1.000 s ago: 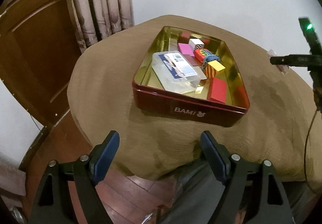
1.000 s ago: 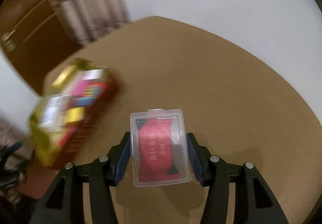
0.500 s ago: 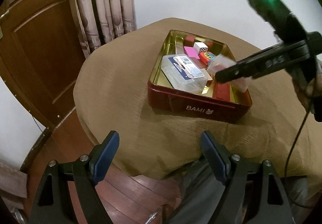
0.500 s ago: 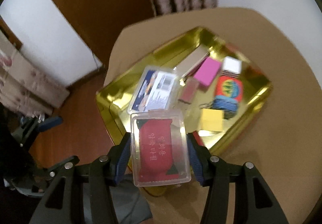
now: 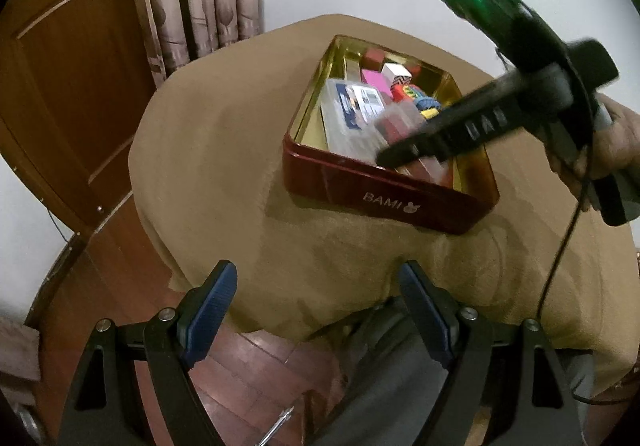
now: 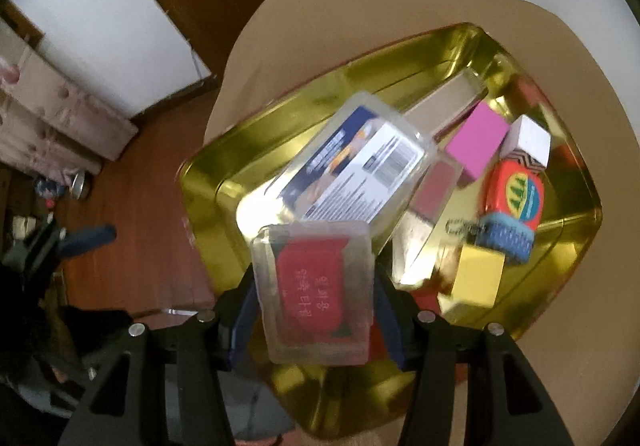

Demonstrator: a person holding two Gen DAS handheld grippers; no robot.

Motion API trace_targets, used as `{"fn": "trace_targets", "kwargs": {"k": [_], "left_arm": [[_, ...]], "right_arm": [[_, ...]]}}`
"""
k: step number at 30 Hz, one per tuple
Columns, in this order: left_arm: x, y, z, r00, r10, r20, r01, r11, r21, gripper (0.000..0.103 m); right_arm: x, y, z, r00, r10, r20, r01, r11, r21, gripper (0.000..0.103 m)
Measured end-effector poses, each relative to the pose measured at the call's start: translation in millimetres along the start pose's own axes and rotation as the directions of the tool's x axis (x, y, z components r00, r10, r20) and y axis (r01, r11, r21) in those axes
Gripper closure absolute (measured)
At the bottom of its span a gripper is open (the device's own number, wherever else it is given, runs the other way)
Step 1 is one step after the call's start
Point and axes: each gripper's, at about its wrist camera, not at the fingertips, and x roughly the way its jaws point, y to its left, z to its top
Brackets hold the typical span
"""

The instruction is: Organize rigid objects

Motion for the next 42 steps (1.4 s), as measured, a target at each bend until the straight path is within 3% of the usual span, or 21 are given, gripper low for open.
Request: {"fn": "trace_targets", "kwargs": {"k": [3, 5, 9, 14, 18, 22, 25, 27, 29, 30, 32, 34, 36, 38, 42], "left_arm": [[3, 0, -1, 1.000, 0.000, -0.014, 0.000, 1.000, 0.003, 0.023], [2, 1, -2, 1.000, -0.005, -0.017, 0.005, 1.000, 0.000, 0.023], [4, 1, -2, 0.999, -0.014, -0.030, 0.014, 1.000, -0.004, 0.023], [5, 0, -2, 0.999, -0.009, -0.033, 0.009, 1.000, 0.007, 0.023], [4, 0, -1, 1.000, -0.005, -0.025, 0.006, 1.000, 0.007, 0.023], [3, 0, -1, 1.000, -0.013, -0.021, 0.013, 1.000, 0.007, 0.023], [-1, 0, 1, 1.000, -0.018, 0.010, 0.018, 0.999, 0.027, 0.023], [-5, -3, 2, 0.999, -0.011, 0.038, 0.009, 0.999, 0.054, 0.023], [-7, -6, 3, 0.998, -0.006, 0.056, 0.002, 0.997, 0.071, 0.023], [-9, -7, 4, 0.997, 0.002, 0.072, -0.008, 0.996, 0.083, 0.023], [-12, -9, 7, 0.994, 0.022, 0.106, -0.032, 0.994, 0.101, 0.023], [-17, -10, 11, 0.988, 0.040, 0.151, -0.056, 0.993, 0.108, 0.023], [-20, -12, 15, 0.984, 0.047, 0.173, -0.066, 0.992, 0.108, 0.023], [-20, -13, 19, 0.980, 0.053, 0.191, -0.074, 0.992, 0.105, 0.023], [-17, -14, 24, 0.982, 0.045, 0.185, -0.064, 0.993, 0.097, 0.023]], "right_arm": [[1, -5, 3, 1.000, -0.007, 0.028, 0.007, 1.000, 0.020, 0.049], [10, 5, -2, 1.000, 0.010, -0.017, -0.010, 1.000, -0.016, 0.049], [25, 7, -10, 0.989, -0.033, -0.144, 0.023, 0.997, -0.069, 0.049], [37, 23, 7, 0.981, -0.101, -0.167, 0.080, 0.988, -0.131, 0.048], [38, 23, 10, 0.982, -0.113, -0.153, 0.098, 0.990, -0.098, 0.047], [28, 18, -3, 0.989, -0.116, -0.095, 0.110, 0.992, -0.068, 0.047], [6, 7, -15, 0.997, -0.057, 0.058, 0.056, 0.998, 0.022, 0.047], [-12, 4, -26, 0.981, -0.065, 0.183, 0.054, 0.997, 0.060, 0.047], [-29, 7, -41, 0.946, -0.080, 0.315, 0.051, 0.994, 0.099, 0.047], [-41, 11, -53, 0.911, -0.118, 0.396, 0.074, 0.989, 0.125, 0.047], [-64, 24, -82, 0.804, -0.250, 0.539, 0.161, 0.965, 0.209, 0.047], [-75, 42, -112, 0.687, -0.384, 0.616, 0.214, 0.918, 0.333, 0.043], [-77, 53, -136, 0.615, -0.483, 0.623, 0.242, 0.868, 0.434, 0.030], [-74, 60, -152, 0.571, -0.544, 0.615, 0.265, 0.831, 0.490, 0.029], [-69, 76, -169, 0.523, -0.628, 0.576, 0.294, 0.767, 0.570, 0.029]]}}
